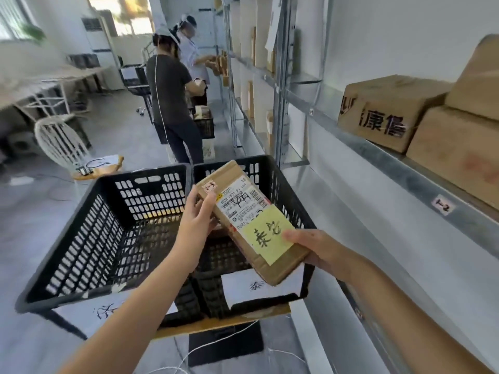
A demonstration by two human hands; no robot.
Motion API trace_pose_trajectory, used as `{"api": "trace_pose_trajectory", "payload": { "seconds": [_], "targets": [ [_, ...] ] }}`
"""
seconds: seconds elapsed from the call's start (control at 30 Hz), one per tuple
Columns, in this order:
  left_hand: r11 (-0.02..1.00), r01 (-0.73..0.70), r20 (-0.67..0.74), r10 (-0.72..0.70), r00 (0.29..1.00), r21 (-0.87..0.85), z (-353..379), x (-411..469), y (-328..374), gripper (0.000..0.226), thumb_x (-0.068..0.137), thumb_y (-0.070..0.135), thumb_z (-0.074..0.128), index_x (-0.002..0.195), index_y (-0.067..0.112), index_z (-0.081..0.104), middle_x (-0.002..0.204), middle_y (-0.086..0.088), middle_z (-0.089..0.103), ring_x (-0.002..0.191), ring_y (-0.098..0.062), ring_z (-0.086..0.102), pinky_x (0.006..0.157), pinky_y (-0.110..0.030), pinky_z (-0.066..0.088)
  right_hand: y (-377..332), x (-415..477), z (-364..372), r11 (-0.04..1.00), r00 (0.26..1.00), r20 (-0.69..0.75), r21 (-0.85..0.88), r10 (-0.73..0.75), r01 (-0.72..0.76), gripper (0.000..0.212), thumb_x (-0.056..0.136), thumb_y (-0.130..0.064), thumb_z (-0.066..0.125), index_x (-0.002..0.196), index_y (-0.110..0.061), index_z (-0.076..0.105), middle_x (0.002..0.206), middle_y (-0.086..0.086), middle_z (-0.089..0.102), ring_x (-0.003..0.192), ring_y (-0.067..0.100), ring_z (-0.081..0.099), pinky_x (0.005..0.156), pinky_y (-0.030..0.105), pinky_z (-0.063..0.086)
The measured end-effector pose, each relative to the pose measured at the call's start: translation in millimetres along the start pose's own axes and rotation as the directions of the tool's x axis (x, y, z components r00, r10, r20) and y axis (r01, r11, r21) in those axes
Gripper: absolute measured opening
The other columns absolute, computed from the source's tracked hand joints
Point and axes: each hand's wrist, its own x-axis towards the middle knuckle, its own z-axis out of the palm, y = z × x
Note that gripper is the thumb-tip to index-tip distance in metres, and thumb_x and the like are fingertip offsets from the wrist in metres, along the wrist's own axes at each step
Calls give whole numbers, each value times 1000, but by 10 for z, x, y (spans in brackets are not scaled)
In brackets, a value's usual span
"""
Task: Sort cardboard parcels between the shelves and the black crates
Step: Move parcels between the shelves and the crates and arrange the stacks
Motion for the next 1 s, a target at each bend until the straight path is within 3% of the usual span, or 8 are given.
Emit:
{"api": "trace_pose_trajectory", "payload": {
  "seconds": [0.1,0.2,0.4,0.53,0.67,0.77,0.9,1.0],
  "targets": [
    [994,5,22,-7,1000,112,195,181,-72,67,87,60,56,146,32,44,135,8,63,125,-11,58,107,-37,45,-32,221,-190,999,999,-33,42,-27,28,70,73,-55,78,125,-8,66,118,10,72,113,25,67,97,35,53],
    [965,7,-7,-5,1000,261,261,243,-154,57,100,47,50,153,28,36,154,8,44,139,-10,43,117,-38,34,-14,396,-306,991,996,-84,129,-22,33,77,67,-56,83,124,-7,65,117,8,73,114,21,67,99,35,51],
    [868,-65,36,54,998,492,230,315,-297,54,101,19,56,151,31,40,152,8,46,139,-6,41,116,-30,35,71,704,-486,963,994,-103,269,47,-18,71,65,-48,85,121,-7,67,115,11,73,107,20,70,89,31,56],
    [823,-55,76,15,997,565,204,449,-441,58,99,17,57,150,36,39,147,17,47,132,1,42,96,-1,36,145,903,-488,952,960,-234,297,152,-78,68,64,-45,84,119,-9,66,104,7,77,101,21,71,89,34,56],
    [818,-23,73,-23,997,575,206,704,-582,59,98,15,58,151,34,38,150,8,48,136,-6,44,112,-29,40,200,1153,-502,921,926,-311,380,215,-86,60,75,-41,81,122,-8,64,107,11,75,105,22,68,79,33,58],
    [821,2,70,-51,996,571,216,932,-666,59,98,18,58,150,36,37,151,11,44,121,16,43,98,-9,40,141,1403,-505,931,907,-356,354,224,-91,57,78,-42,78,122,-7,63,108,10,74,103,21,67,80,32,56],
    [823,21,80,-80,994,567,182,1263,-727,59,98,20,58,152,32,36,154,9,42,138,-5,38,112,-24,34,176,1738,-434,931,876,-405,345,263,-119,57,81,-41,77,126,-10,59,111,12,69,101,22,64,69,37,60],
    [840,51,73,-107,992,540,138,1526,-815,58,99,20,57,152,30,37,152,11,43,109,11,49,89,-2,39,296,1963,-445,905,844,-424,396,329,-154,59,80,-40,79,126,-9,57,112,16,67,103,28,64,76,48,61]
  ]
}}
